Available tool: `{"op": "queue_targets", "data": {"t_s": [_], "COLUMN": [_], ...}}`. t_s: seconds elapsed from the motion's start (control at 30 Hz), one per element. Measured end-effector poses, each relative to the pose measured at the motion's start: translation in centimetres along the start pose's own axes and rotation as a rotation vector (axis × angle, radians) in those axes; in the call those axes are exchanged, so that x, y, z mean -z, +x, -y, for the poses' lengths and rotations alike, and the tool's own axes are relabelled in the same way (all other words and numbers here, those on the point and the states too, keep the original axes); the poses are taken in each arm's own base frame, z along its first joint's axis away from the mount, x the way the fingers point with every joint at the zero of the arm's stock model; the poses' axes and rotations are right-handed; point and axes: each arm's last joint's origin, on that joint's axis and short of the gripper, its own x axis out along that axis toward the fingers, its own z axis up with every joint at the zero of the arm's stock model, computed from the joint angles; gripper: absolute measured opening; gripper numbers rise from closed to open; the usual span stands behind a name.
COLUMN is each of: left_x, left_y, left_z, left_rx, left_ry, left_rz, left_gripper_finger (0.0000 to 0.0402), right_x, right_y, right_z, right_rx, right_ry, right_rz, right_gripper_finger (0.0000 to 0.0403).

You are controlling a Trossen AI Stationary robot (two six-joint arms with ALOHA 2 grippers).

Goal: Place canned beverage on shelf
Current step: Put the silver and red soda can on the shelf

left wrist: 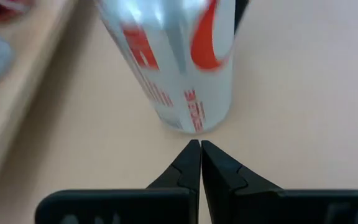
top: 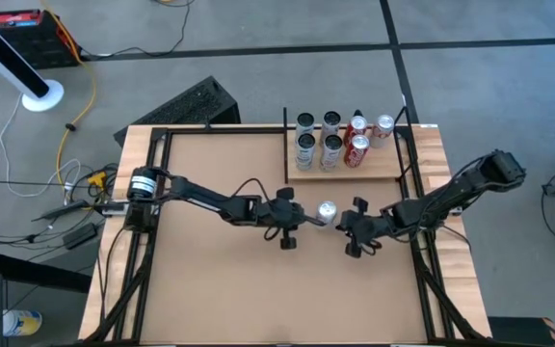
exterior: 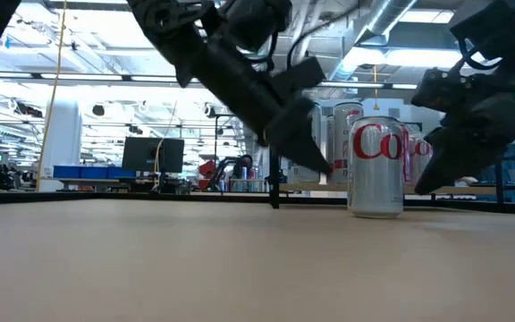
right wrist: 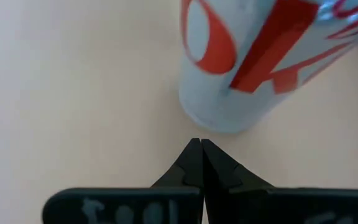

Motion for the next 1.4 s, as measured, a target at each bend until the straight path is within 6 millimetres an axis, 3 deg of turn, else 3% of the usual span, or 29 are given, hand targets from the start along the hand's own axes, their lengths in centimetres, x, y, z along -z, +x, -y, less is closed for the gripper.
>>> {"op": "queue_targets", "data": {"t_s": [0.2,0.43,0.63,0.87,1.2,1.4], "left_x": [-1.7,-1.8,1.2,6.3,10.1,12.5], "left_y": [-2.2,-7.7,-15.2,-22.5,-27.8,-28.4], "left_z": [0.2,-0.3,-2.5,-4.8,-6.0,-5.8], "left_rx": [0.007,-0.130,-0.171,-0.141,-0.034,-0.023], "left_ry": [0.043,0.080,-0.021,-0.217,-0.317,-0.330], "left_rz": [0.016,-0.030,0.130,0.501,0.781,0.835], "left_gripper_finger": [0.0000,0.0000,0.0000,0.0000,0.0000,0.0000], "right_x": [-1.3,-6.5,-11.3,-15.1,-17.0,-17.5], "right_y": [-1.3,-5.6,-9.7,-12.5,-12.3,-11.6], "right_z": [-1.2,-2.6,-2.9,-2.7,-0.4,1.5], "right_rx": [-0.003,0.003,-0.057,0.002,0.063,-0.055], "right_ry": [-0.057,-0.186,-0.354,-0.453,-0.475,-0.408], "right_rz": [-0.094,-0.201,-0.176,-0.006,0.020,-0.026], "right_gripper_finger": [0.0017,0.0042,0.0060,0.0060,0.0061,0.0061]}}
